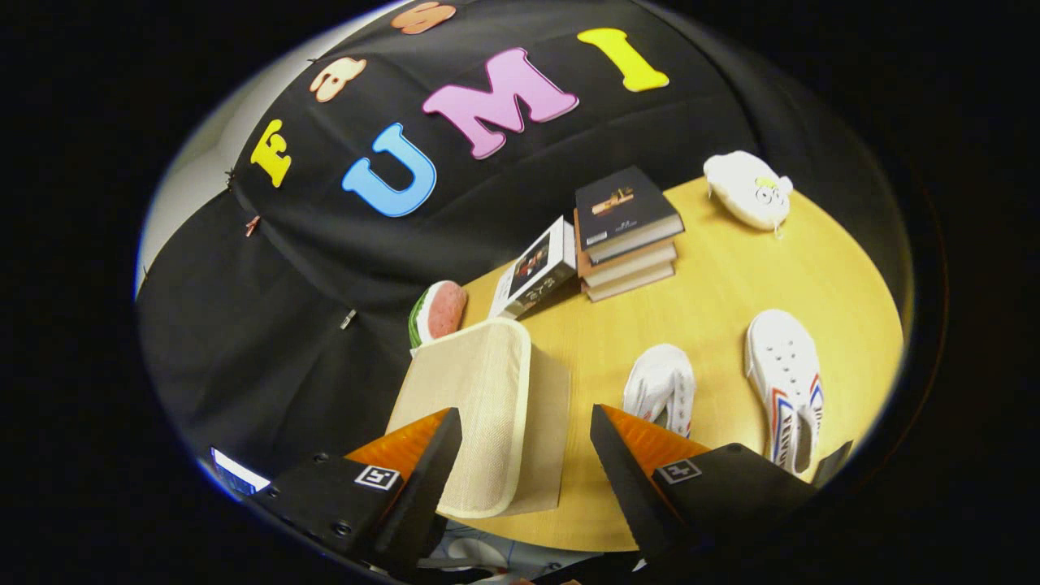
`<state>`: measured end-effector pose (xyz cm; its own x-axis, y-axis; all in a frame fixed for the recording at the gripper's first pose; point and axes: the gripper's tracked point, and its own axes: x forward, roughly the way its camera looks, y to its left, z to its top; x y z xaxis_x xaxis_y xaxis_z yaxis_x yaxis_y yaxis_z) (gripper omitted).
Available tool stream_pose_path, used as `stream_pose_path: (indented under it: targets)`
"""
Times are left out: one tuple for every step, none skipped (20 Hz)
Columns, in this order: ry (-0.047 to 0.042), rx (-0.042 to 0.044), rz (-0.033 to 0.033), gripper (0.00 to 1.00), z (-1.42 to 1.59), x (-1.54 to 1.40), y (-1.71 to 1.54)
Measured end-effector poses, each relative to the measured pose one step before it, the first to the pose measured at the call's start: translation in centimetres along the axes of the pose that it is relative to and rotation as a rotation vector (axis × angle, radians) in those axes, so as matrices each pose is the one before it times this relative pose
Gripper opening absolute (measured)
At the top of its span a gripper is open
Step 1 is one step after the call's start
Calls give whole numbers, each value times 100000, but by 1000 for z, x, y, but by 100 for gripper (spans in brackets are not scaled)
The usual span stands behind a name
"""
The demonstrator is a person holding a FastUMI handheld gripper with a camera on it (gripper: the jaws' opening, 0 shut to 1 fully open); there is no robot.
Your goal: Open the storage box then place both shoes into the box .Put the left shoe in first, then the right shoe, with the right side of both shoes facing outward in a uniform manner.
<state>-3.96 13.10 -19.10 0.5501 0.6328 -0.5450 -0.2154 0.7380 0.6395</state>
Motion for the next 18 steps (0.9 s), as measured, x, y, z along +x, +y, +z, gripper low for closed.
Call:
stream_pose_path:
  targets:
    - [4186,2839,2213,98,-1005,759,-109]
    - [4582,3119,2228,98,-1094,712,18]
    - [5274,4041,2763,98,-1201,878,26]
    - [5997,4382,3863,98,-1220,596,396]
    - [5860,2688,2948,98,-1237,570,283]
    - [3295,590,1780,98,-646,518,-31]
    - [2401,-561,1007,98,-501,662,-102]
    - [2612,400,2175,98,-438,330,244]
    - [1748,1631,3099,98,-208,479,552]
    - [1211,2083,2042,97,-95,581,321]
    - [1727,1515,796,96,-167,427,196]
    - [1727,809,534,95,-169,267,90]
    - [982,669,769,95,-105,279,182]
    - [12,1744,755,86,137,-1,356]
    - [947,1222,-192,76,61,294,-17]
    - [1183,743,-909,65,-328,-99,-181]
    - [669,1974,163,65,252,22,-144]
    - [1845,1644,-65,63,-334,-121,172]
